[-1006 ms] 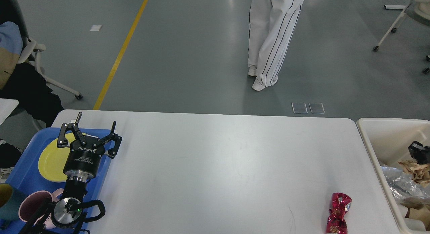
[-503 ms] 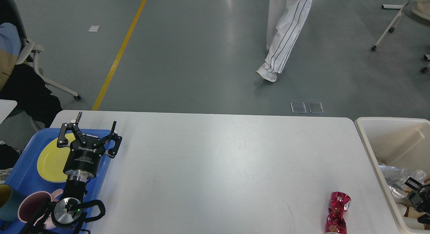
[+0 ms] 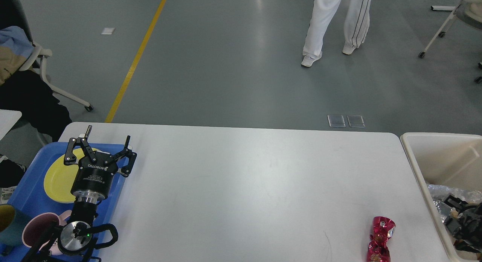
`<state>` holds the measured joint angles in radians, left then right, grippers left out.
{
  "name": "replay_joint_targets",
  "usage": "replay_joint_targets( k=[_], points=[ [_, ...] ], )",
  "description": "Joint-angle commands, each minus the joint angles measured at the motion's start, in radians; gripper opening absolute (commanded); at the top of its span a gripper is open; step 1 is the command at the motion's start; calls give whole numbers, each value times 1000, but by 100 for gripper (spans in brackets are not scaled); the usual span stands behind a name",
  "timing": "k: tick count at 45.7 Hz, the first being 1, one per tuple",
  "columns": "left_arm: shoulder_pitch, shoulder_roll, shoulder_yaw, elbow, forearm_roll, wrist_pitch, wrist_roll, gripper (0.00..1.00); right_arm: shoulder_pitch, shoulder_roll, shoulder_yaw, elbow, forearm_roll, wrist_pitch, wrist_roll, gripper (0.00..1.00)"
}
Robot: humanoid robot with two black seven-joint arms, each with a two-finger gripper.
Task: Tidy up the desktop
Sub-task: 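Release the brown paper into the bin, then raise the right gripper and move it over the red can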
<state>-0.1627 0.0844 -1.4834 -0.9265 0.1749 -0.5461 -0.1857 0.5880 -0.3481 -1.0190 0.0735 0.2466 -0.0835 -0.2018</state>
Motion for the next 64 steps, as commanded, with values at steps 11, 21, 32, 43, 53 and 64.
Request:
replay_joint_targets(
  k=[11, 21, 32, 43, 53, 64],
  points=[
    [0, 0, 0, 0, 0, 0, 0, 96, 102, -26, -15, 8, -20, 70, -2, 100],
    [0, 0, 0, 0, 0, 0, 0, 96, 286, -77, -23, 109, -95, 238, -2, 100],
    [0, 0, 0, 0, 0, 0, 0, 96, 582, -77, -27, 337, -302, 407, -4, 100],
    [0, 0, 0, 0, 0, -2, 0, 96, 852, 3, -32, 427, -322, 781, -5, 100],
    [-1, 0, 0, 0, 0, 0, 0, 96, 1160, 18, -36, 711, -309, 944, -7, 100],
    [0, 0, 0, 0, 0, 0, 0, 96, 1443, 15, -96, 1002, -231, 953, -5, 100]
  ],
)
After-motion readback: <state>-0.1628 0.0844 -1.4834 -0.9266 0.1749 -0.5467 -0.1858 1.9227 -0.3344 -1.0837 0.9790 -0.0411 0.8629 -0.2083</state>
